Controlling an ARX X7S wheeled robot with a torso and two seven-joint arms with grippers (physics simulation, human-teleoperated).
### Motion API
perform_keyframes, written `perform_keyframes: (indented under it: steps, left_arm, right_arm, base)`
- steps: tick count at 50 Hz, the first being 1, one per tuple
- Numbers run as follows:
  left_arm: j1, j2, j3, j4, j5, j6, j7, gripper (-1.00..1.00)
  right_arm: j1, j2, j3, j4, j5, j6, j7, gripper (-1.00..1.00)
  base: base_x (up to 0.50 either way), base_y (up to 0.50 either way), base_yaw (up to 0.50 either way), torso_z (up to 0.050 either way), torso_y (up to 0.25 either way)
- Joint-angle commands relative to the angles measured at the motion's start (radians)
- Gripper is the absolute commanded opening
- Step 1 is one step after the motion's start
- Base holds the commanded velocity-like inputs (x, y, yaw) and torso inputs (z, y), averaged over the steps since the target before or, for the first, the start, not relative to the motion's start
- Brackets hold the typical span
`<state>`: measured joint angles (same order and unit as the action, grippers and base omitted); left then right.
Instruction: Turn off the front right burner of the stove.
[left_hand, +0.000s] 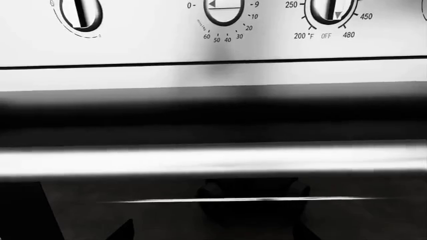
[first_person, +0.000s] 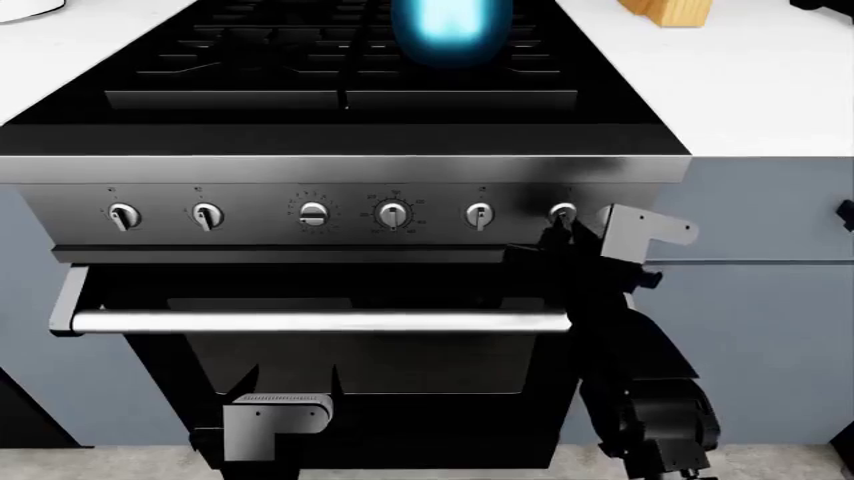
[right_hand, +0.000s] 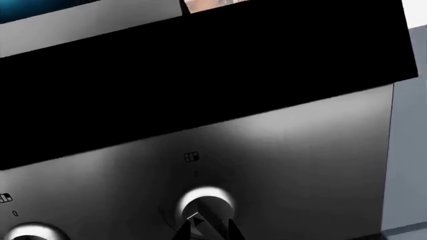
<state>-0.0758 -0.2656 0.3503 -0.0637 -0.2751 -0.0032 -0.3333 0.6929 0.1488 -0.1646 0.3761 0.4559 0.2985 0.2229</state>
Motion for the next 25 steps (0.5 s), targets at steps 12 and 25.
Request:
perform_keyframes:
  steps: [12,25]
  left_arm:
    - [-0.006,-0.004,0.008,-0.004,-0.006,0.001,-0.004,1.00]
    - [-0.006,-0.008,0.011,0.005,-0.011,-0.005,-0.008,1.00]
  right_arm:
    - [0.026,-0.052,-0.011,0.008,0.170,-0.029,-0.087,-1.00]
    - [0.027,-0.059,0.010,0.019,0.225,-0.025,-0.084,-1.00]
  base:
    - [0.00,0.00,0.00,0.000,0.000]
    - [0.00,0.00,0.00,0.000,0.000]
